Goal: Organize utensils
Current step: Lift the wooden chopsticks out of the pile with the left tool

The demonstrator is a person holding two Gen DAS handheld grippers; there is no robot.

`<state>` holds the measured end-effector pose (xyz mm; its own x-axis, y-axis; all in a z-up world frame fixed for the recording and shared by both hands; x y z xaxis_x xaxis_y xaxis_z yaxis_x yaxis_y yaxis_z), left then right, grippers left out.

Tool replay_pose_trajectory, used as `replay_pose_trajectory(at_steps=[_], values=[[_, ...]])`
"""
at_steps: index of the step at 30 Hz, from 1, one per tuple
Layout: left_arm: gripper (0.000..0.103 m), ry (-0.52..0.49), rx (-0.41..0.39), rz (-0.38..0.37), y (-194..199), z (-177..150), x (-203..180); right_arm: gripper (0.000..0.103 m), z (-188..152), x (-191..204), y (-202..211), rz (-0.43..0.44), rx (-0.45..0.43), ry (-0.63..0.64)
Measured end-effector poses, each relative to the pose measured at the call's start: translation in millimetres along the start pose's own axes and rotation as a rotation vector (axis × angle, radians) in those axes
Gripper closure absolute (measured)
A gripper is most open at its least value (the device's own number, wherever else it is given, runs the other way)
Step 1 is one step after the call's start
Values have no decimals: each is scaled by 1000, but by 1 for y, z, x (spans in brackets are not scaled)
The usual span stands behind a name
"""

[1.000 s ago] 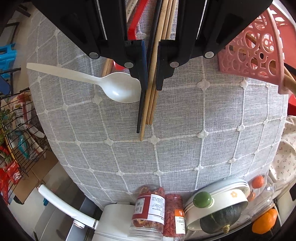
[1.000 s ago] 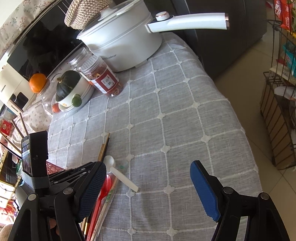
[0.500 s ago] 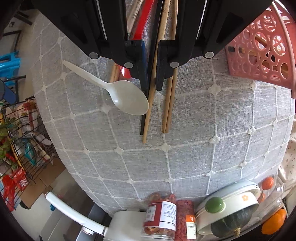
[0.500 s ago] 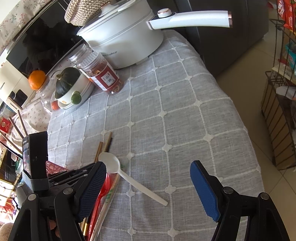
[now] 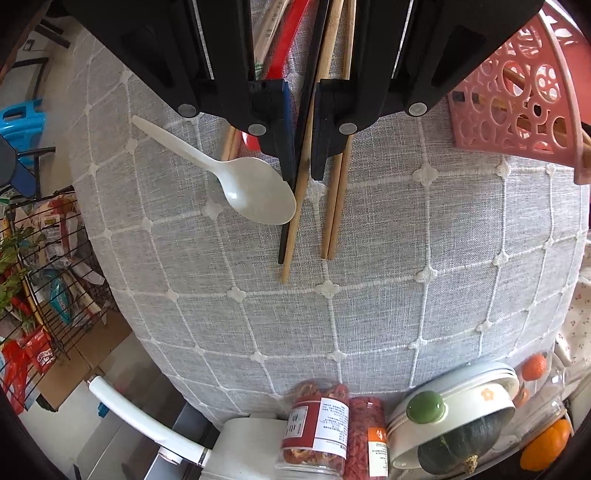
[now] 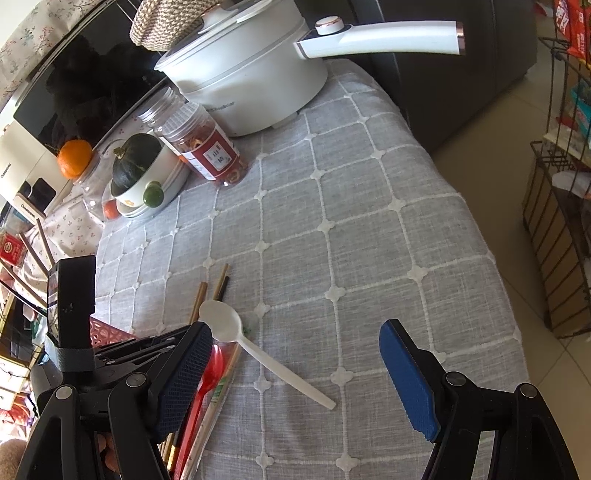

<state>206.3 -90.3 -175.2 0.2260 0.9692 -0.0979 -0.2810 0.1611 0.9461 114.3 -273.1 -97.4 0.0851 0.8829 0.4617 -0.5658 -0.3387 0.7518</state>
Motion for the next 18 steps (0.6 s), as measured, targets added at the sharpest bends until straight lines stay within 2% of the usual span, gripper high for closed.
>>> replay_pose_trajectory(at_steps=[3, 8, 18], values=[[94, -10, -10, 19, 6, 2, -2, 24, 0, 0, 0, -2, -1, 4], [97, -38, 29, 54, -1, -2, -4, 24, 0, 1, -3, -3, 8, -3], [96, -19, 17, 60, -14, 4, -1, 24, -7, 3, -16, -40, 68, 28]])
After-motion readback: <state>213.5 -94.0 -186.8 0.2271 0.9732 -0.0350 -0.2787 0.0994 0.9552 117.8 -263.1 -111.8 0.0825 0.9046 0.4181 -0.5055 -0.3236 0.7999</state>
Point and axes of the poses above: each gripper's, at about its wrist camera, not at the fingertips, and y roughly against the way its jaws point, x to its left, z to its top, the point moved 2 cm from there along -y, roughly the way its jaws point, and after that the axes turned 2 degrees about z, right-handed, at the moved point
